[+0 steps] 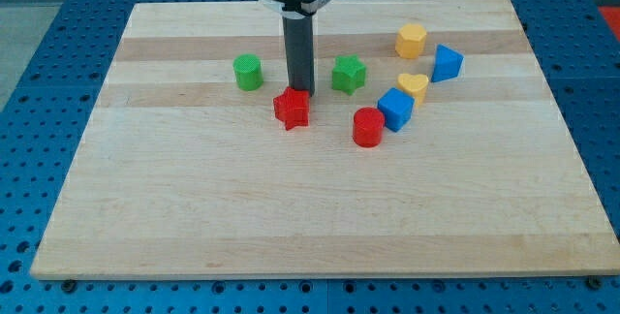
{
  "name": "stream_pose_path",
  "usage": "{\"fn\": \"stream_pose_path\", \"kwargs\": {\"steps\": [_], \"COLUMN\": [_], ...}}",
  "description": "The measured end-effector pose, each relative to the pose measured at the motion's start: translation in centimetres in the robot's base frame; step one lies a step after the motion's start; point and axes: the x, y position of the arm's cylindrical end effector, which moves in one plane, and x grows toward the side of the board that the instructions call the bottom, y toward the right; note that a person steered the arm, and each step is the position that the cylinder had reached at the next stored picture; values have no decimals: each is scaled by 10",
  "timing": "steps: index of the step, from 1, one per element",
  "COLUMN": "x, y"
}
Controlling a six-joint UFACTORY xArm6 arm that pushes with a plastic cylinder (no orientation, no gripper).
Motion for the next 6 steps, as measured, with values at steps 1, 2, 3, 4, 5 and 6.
{"fn": "stream_pose_path", "kwargs": {"steps": [1, 2, 3, 4, 5, 6], "x": [-41, -79, -101, -139, -176, -183], "y": [-13, -14, -20, -18, 35, 137]}}
